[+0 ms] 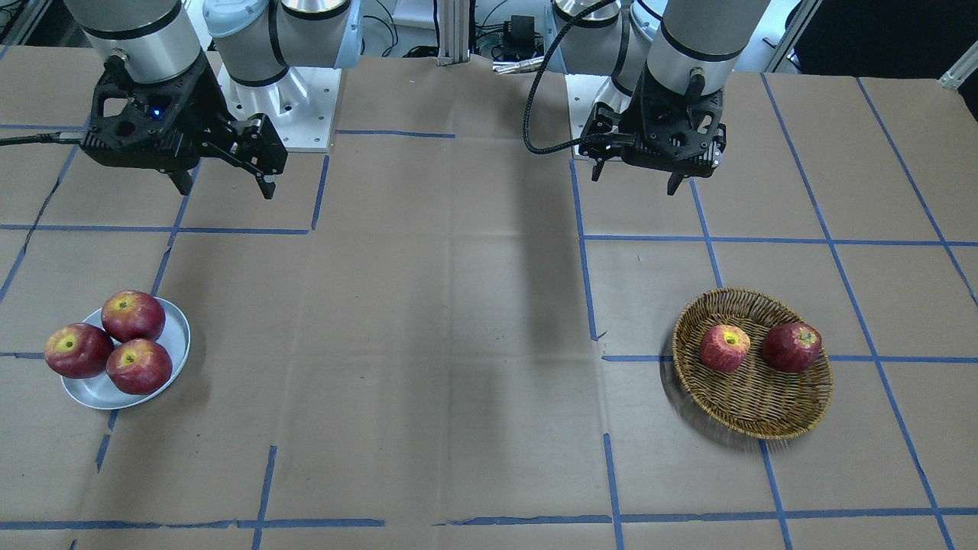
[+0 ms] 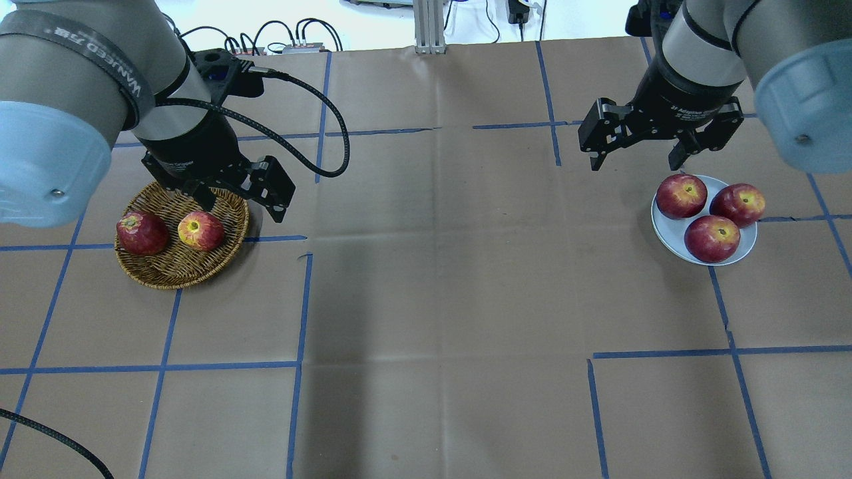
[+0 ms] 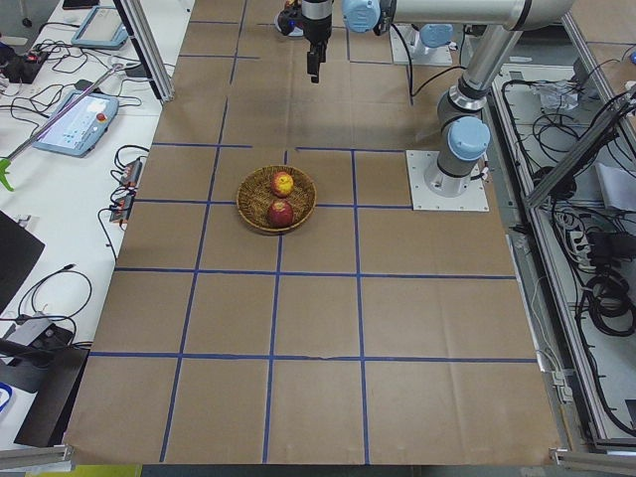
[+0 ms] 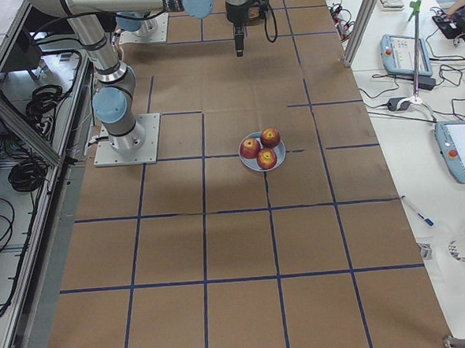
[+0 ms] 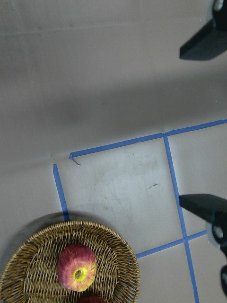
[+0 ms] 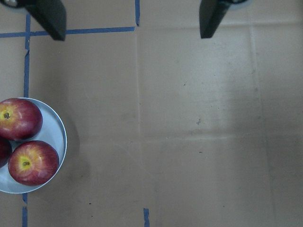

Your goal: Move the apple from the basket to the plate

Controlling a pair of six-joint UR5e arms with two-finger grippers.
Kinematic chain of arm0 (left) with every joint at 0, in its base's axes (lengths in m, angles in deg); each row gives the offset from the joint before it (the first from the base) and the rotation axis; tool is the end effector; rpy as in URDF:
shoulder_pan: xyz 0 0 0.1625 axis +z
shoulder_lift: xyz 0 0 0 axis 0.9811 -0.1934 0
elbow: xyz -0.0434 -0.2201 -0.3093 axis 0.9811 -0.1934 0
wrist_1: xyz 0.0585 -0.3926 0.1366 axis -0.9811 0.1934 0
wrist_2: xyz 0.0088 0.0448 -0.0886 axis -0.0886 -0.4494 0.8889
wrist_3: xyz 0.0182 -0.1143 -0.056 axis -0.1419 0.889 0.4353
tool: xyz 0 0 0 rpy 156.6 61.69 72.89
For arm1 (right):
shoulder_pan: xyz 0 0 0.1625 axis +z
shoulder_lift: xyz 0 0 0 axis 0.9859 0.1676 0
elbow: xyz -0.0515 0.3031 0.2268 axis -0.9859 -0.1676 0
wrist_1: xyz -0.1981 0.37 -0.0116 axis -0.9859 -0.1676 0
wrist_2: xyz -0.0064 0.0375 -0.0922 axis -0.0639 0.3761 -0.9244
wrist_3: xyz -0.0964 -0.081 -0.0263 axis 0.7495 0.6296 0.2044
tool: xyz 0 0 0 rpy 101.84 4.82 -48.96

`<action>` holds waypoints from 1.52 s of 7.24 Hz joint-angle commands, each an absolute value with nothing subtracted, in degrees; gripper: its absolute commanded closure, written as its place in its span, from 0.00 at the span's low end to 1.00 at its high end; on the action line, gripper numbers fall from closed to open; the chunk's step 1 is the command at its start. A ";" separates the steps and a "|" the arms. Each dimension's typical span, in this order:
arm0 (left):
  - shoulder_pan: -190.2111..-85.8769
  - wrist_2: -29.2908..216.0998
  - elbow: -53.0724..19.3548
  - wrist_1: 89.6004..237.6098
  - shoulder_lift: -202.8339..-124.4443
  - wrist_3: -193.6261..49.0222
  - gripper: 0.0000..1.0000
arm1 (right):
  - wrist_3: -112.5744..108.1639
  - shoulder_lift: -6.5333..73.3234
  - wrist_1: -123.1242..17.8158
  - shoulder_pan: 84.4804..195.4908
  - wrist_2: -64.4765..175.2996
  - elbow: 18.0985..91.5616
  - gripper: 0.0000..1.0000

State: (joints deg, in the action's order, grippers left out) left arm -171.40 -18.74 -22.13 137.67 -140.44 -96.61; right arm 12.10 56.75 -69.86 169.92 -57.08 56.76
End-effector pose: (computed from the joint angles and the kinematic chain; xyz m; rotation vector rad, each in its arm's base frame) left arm -0.1525 -0.4601 0.3919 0.3314 3.1154 0.0822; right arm 0.1308 -0.4826 0.4077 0.0714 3.1303 -0.0621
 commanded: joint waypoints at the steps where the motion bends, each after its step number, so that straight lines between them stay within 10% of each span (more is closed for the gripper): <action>1: -171.40 -18.74 -22.04 137.59 -140.53 -96.53 0.01 | 12.19 56.75 -69.86 169.91 -57.08 56.76 0.00; 11: -170.96 -20.85 -20.20 133.91 -144.31 -92.56 0.01 | 12.19 56.75 -69.86 169.91 -57.08 56.76 0.00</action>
State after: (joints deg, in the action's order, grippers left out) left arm -171.10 -20.74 -20.34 135.09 -143.91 -92.57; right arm 12.14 56.75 -69.86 169.91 -57.09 56.76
